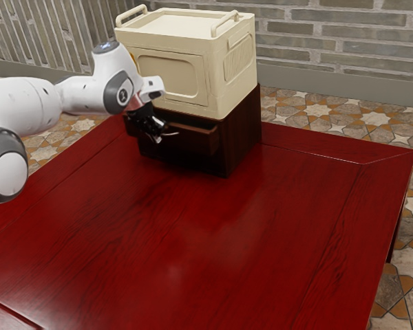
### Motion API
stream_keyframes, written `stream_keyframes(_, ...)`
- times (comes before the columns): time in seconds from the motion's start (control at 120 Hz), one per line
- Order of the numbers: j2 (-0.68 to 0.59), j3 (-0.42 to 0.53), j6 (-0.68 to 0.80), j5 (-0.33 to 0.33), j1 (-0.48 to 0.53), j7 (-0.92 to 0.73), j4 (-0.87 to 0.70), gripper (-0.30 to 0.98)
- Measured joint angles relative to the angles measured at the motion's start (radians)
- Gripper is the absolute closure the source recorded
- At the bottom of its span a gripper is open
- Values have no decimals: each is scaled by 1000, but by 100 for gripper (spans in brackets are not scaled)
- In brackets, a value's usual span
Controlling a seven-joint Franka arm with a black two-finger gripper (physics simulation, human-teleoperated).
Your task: Push the drawer handle with one arm to close the drawer
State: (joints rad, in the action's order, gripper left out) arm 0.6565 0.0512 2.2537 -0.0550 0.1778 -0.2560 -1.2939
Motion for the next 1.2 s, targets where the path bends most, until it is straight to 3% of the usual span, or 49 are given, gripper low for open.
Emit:
stream_keyframes(0.608, 107, 65, 85, 3, 45, -51, 136, 72)
stream_keyframes(0.867, 107, 84, 118, 10, 56, -70, 116, 72)
stream_keyframes(0.917, 42, 84, 135, -7, 55, -75, 20, 72)
stream_keyframes(1.083, -468, 73, 185, -69, 52, -70, -620, 59)
stream_keyframes(1.2, -733, 74, -5, -88, 53, -18, -705, 35)
